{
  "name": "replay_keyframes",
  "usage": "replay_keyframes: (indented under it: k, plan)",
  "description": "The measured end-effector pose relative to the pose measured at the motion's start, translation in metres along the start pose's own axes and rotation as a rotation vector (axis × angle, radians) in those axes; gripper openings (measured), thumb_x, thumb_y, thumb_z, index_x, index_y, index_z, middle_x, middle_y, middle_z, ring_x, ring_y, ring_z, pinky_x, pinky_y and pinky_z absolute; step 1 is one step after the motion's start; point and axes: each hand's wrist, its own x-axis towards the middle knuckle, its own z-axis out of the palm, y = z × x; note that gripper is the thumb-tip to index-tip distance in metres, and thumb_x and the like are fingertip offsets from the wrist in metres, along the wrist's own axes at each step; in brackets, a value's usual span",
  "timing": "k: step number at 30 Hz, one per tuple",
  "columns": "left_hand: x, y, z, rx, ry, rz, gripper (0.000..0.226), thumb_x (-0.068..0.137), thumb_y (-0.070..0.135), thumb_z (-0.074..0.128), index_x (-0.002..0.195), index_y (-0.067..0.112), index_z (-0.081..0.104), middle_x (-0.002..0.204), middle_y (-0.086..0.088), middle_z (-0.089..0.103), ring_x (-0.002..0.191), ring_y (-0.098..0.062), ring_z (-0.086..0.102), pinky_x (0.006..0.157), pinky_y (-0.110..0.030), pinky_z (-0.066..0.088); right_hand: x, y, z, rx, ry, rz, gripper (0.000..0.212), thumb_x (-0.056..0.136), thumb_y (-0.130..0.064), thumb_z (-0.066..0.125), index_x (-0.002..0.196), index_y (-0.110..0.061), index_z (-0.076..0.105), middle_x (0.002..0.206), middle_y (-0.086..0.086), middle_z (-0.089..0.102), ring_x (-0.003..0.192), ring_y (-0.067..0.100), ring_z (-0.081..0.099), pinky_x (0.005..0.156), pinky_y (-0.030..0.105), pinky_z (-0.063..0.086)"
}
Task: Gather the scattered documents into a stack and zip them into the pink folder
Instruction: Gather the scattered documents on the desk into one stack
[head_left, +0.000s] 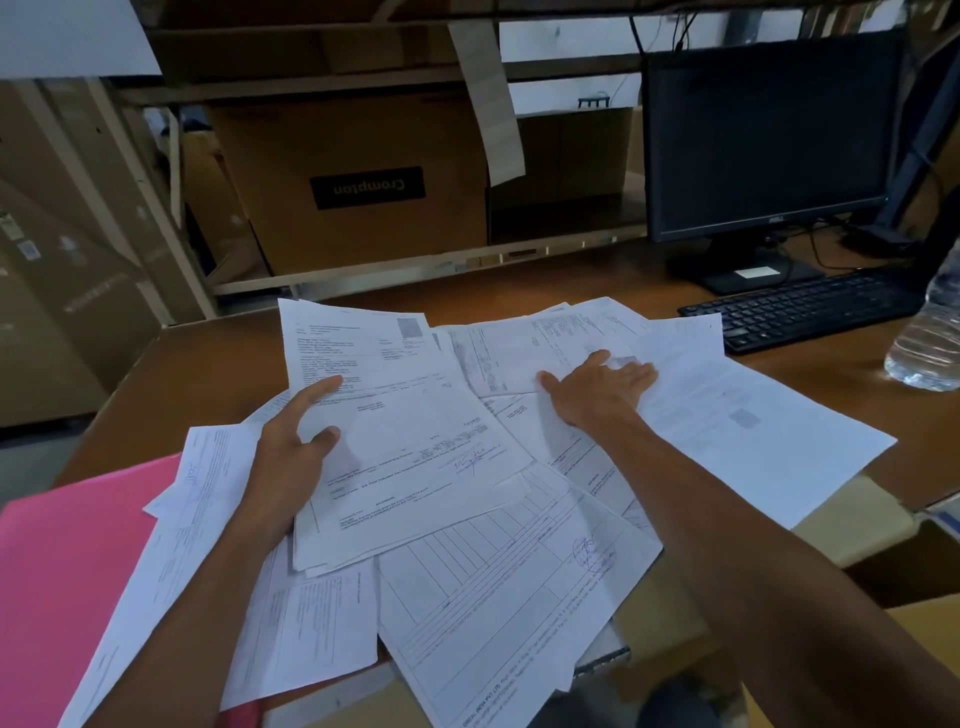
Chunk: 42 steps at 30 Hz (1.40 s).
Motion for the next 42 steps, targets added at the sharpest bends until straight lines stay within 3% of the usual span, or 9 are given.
replay_keyframes:
  k: [3, 11, 13, 15, 19, 24, 30, 38, 42]
  plan:
    - [0.001, 0.002, 0.002, 0.016, -0.007, 0.007, 0.051, 0.101, 0.005, 0.057, 0.138, 0.038, 0.054, 0.158, 0.011, 0.038, 0.142, -0.016, 0.037, 0.096, -0.017, 0.035, 0.006, -0.003, 0.003, -0.008, -0.008, -0.022, 0.092, 0.094, -0.075, 0.023, 0.161, -0.014, 0.007, 0.16, 0.025, 0.029, 0.152, 0.047, 0.012, 0.121, 0.058, -0.001]
    - [-0.001, 0.004, 0.002, 0.019, -0.004, -0.003, 0.05, 0.101, 0.005, 0.057, 0.139, 0.038, 0.054, 0.159, 0.012, 0.037, 0.144, -0.018, 0.035, 0.1, -0.023, 0.033, 0.0, -0.009, 0.002, 0.021, 0.066, -0.192, 0.07, 0.105, -0.046, 0.036, 0.16, -0.04, -0.008, 0.162, 0.022, 0.026, 0.149, 0.05, 0.018, 0.12, 0.061, 0.006]
    - [-0.002, 0.004, 0.001, 0.02, -0.006, -0.003, 0.05, 0.101, 0.005, 0.058, 0.139, 0.037, 0.054, 0.159, 0.012, 0.036, 0.145, -0.018, 0.035, 0.102, -0.025, 0.032, -0.006, -0.009, 0.001, 0.019, 0.086, -0.239, 0.065, 0.107, -0.039, 0.037, 0.159, -0.044, -0.002, 0.162, 0.024, 0.025, 0.15, 0.05, 0.017, 0.121, 0.062, 0.007]
    - [-0.002, 0.004, 0.002, 0.028, -0.007, -0.004, 0.05, 0.101, 0.005, 0.057, 0.139, 0.037, 0.055, 0.159, 0.011, 0.036, 0.145, -0.019, 0.035, 0.101, -0.024, 0.033, -0.01, -0.009, 0.004, -0.059, 0.094, -0.241, 0.062, 0.108, -0.038, 0.037, 0.16, -0.04, 0.005, 0.157, 0.025, 0.036, 0.149, 0.049, 0.019, 0.121, 0.062, 0.01]
    - [-0.003, 0.006, 0.003, 0.024, -0.014, -0.009, 0.049, 0.101, 0.004, 0.057, 0.138, 0.036, 0.055, 0.159, 0.011, 0.037, 0.143, -0.018, 0.037, 0.087, -0.012, 0.037, -0.007, -0.01, 0.01, -0.16, 0.063, -0.141, 0.065, 0.104, -0.055, 0.031, 0.16, -0.033, 0.009, 0.142, 0.014, 0.058, 0.147, 0.05, 0.025, 0.118, 0.069, 0.008]
    - [0.0, 0.003, 0.003, 0.038, -0.027, -0.004, 0.049, 0.1, 0.004, 0.058, 0.138, 0.035, 0.056, 0.16, 0.01, 0.036, 0.146, -0.019, 0.034, 0.101, -0.022, 0.031, -0.006, -0.006, 0.003, -0.265, 0.002, -0.241, 0.063, 0.097, -0.05, 0.052, 0.153, -0.031, 0.029, 0.143, 0.01, 0.056, 0.142, 0.047, 0.037, 0.114, 0.071, 0.015]
    - [0.0, 0.003, 0.003, 0.044, -0.027, -0.007, 0.048, 0.1, 0.005, 0.058, 0.137, 0.037, 0.057, 0.16, 0.01, 0.037, 0.146, -0.02, 0.034, 0.103, -0.026, 0.03, 0.001, -0.006, 0.003, -0.104, -0.023, -0.235, 0.051, 0.101, -0.046, 0.045, 0.15, -0.035, 0.034, 0.156, 0.013, 0.04, 0.146, 0.04, 0.032, 0.118, 0.064, 0.015]
    - [-0.002, 0.005, 0.002, 0.019, -0.036, -0.003, 0.047, 0.101, 0.004, 0.057, 0.136, 0.036, 0.057, 0.159, 0.01, 0.038, 0.144, -0.019, 0.035, 0.102, -0.026, 0.032, -0.004, -0.009, 0.001, 0.171, 0.058, -0.323, 0.047, 0.101, -0.021, 0.05, 0.148, -0.028, 0.044, 0.142, 0.002, 0.057, 0.132, 0.024, 0.048, 0.115, 0.052, 0.027]
    - [0.0, 0.003, 0.001, 0.017, -0.032, -0.009, 0.047, 0.1, 0.005, 0.058, 0.136, 0.035, 0.057, 0.159, 0.01, 0.038, 0.145, -0.019, 0.035, 0.102, -0.026, 0.032, -0.01, -0.017, -0.001, 0.632, 0.191, -0.365, 0.063, 0.095, 0.006, 0.057, 0.15, -0.021, 0.046, 0.165, -0.005, 0.029, 0.142, 0.026, 0.043, 0.112, 0.04, 0.044]
